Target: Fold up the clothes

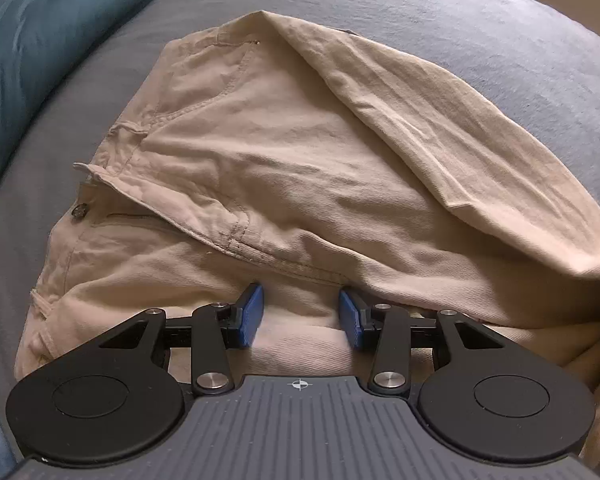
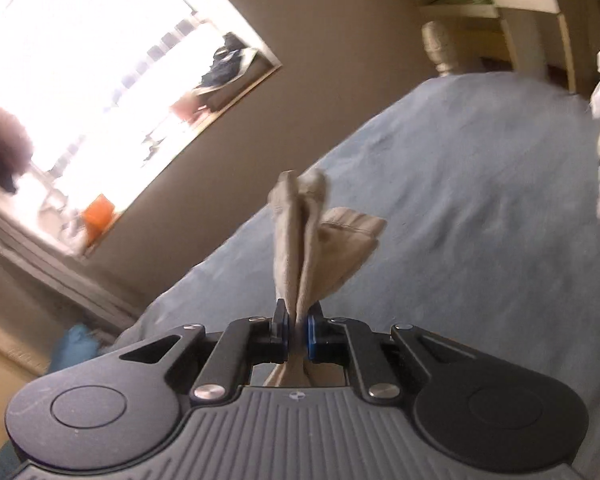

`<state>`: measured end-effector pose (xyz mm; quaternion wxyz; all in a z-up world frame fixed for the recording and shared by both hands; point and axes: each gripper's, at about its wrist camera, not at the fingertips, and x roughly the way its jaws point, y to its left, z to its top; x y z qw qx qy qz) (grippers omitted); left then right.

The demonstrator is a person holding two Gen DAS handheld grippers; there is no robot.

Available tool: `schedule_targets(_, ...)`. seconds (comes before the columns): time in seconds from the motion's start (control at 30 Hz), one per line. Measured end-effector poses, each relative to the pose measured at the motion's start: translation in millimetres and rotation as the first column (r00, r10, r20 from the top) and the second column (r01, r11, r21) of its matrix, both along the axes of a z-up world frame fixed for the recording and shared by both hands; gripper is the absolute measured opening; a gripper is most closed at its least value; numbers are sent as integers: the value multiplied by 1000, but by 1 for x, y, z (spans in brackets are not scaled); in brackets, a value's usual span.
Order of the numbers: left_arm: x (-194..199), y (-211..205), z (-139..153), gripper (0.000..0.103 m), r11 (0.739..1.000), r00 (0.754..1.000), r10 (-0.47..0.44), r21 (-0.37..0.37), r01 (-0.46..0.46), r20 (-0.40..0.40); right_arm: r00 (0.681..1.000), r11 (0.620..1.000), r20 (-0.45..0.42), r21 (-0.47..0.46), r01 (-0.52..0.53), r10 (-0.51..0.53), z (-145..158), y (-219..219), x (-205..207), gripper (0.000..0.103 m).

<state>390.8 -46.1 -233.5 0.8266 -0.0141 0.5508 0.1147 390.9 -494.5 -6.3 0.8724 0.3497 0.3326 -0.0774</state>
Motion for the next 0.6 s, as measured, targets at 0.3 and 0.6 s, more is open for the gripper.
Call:
schedule_targets(0.3, 0, 6, 0, 43, 999, 1000, -21, -28, 21, 4, 950, 996, -307, -84, 32, -56, -91, -30, 45, 21)
schedule_targets(0.6, -3, 7, -1, 43, 999, 999, -30, -31, 31, 22, 876, 811, -279, -344, -474, 394, -52, 104, 39, 45)
